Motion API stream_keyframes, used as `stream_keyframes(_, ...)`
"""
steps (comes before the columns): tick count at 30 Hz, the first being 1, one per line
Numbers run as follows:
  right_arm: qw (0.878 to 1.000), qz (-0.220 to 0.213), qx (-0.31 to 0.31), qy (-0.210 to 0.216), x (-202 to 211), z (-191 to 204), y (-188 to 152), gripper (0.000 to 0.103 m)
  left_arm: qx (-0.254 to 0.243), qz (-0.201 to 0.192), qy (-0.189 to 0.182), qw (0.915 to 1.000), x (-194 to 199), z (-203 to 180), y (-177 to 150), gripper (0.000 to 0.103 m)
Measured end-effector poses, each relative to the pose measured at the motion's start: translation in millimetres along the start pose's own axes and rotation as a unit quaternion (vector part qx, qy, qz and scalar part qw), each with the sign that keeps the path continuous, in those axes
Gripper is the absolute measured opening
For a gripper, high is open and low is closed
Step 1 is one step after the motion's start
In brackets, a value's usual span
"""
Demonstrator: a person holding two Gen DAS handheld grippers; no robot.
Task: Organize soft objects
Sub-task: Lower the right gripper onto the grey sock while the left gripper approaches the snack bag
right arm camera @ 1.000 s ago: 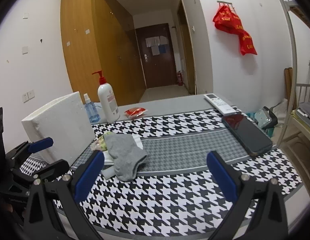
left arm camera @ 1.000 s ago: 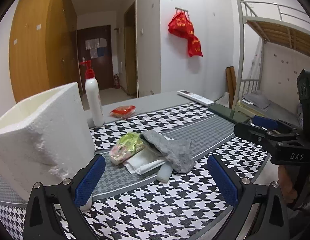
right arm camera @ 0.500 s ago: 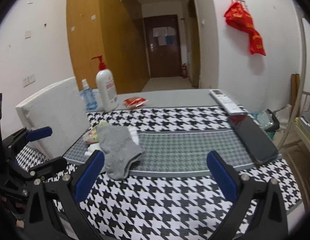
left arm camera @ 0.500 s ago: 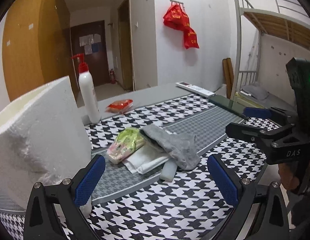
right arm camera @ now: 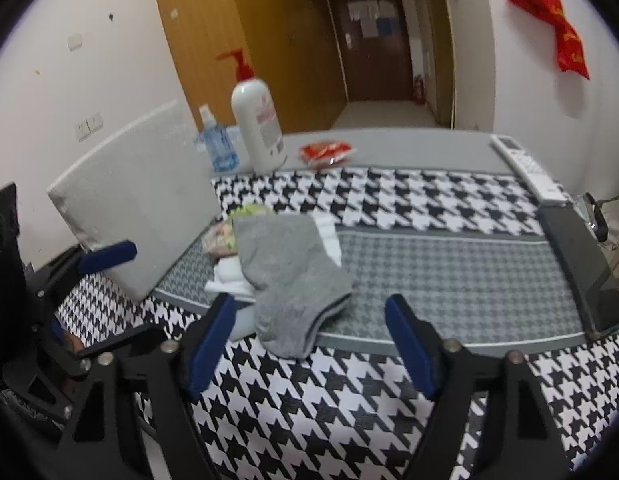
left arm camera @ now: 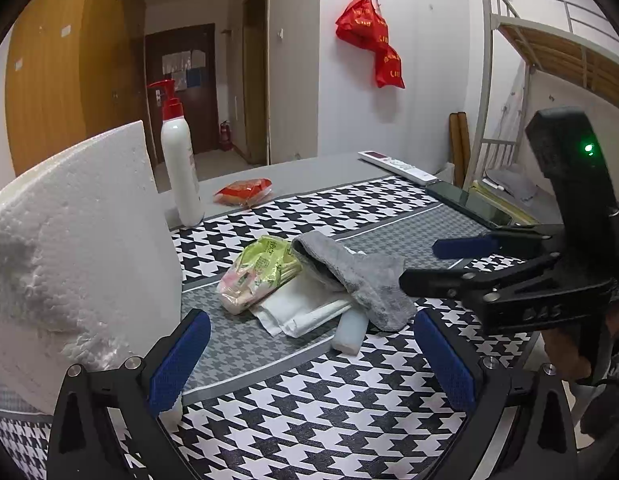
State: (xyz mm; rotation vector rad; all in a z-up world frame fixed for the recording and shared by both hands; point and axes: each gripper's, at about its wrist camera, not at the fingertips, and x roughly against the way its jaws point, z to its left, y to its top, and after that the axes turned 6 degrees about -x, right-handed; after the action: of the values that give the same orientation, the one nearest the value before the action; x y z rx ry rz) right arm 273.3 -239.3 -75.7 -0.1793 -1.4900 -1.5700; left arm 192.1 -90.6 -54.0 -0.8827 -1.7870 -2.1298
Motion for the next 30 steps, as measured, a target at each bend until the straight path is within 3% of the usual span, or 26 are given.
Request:
stream_keyframes(8,0.999,0.040,-0.023,0.008,-19,0,0,0.064,0.001,-0.002,-0.006,1.0000,0,-1,-1,0.102)
stream_keyframes(13,0.998,0.057,-0.030,0.013,-27,-4,-1,0.052,0.007,-0.003,-0.010,0.9999,1,-1,-1,0.102)
stream_keyframes(15,0.998,0.053,-0.024,0.016,-26,-2,-1,0.040,0.004,-0.002,-0.010,0.9999,0,-2,-1,0.102)
stream_keyframes(23,0.998,0.061,-0.021,0.023,-31,2,-2,0.011,0.004,-0.004,-0.003,1.0000,0,-4,0,0.102)
stream_keyframes(30,0.999,0.039,-0.017,0.027,-12,1,-3,0.005,-0.003,0.003,0.005,1.0000,-3,-7,5,0.102)
